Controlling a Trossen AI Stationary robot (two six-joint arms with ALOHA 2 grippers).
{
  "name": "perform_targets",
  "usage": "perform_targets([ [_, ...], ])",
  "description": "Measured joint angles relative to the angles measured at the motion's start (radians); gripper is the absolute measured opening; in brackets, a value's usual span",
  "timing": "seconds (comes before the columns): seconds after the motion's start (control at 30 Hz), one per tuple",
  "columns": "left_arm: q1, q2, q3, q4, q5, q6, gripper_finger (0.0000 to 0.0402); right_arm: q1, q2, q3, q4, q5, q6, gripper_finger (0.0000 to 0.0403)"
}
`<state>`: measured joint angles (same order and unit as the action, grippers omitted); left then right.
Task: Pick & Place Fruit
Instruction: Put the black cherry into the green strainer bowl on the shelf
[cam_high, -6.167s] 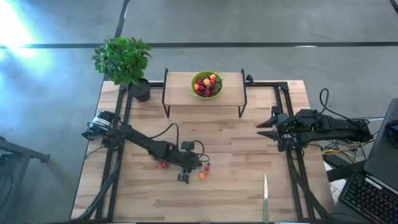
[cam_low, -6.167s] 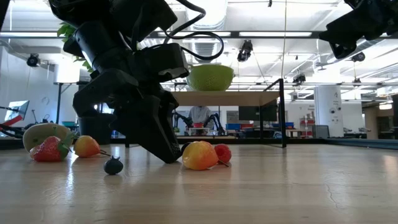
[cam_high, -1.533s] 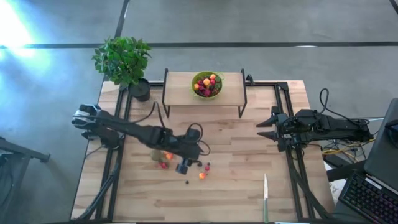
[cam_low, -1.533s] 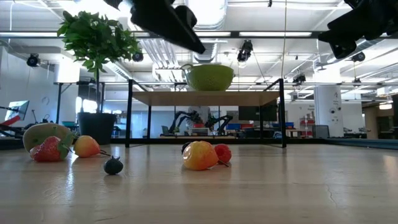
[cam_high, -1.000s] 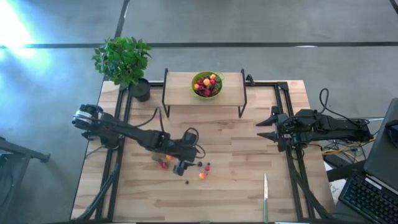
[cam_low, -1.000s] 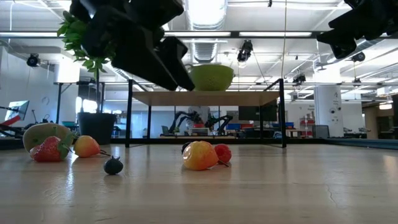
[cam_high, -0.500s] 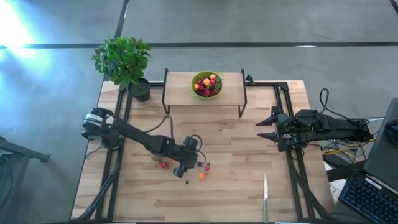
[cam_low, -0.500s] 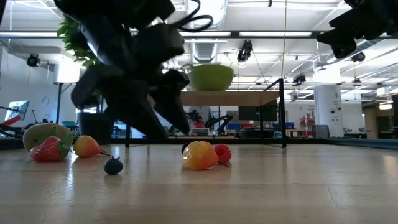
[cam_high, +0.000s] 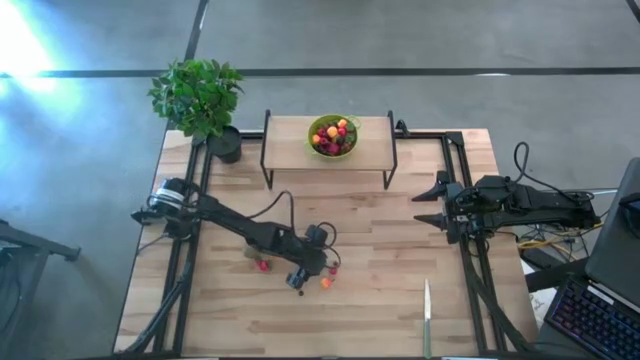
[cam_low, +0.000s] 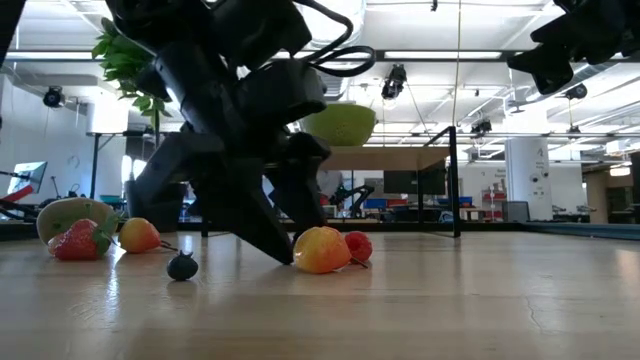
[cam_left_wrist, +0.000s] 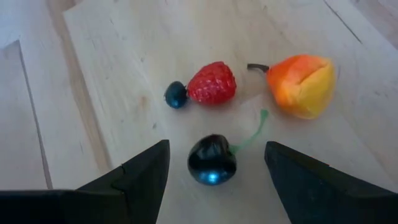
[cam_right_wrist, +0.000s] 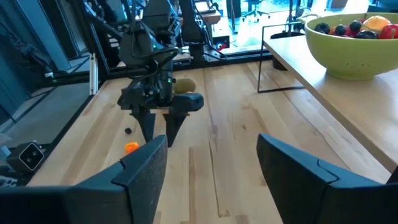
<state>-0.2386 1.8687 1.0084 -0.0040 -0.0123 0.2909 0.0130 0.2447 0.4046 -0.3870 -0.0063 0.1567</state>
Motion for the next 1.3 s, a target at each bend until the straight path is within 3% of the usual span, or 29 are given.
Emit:
perform_targets([
  [0.5, 0.013, -0.001, 0.001, -0.017, 0.091, -0.051, 0.0264, 0.0, 0.0, 0.0, 0.0, 0.0, 0.0, 0.0281],
  [1.3, 0.012, -0.001, -0.001, -0.021, 0.109, -0.058, 0.0119, 0.0, 0.0, 0.0, 0.0, 0.0, 0.0, 0.0344],
])
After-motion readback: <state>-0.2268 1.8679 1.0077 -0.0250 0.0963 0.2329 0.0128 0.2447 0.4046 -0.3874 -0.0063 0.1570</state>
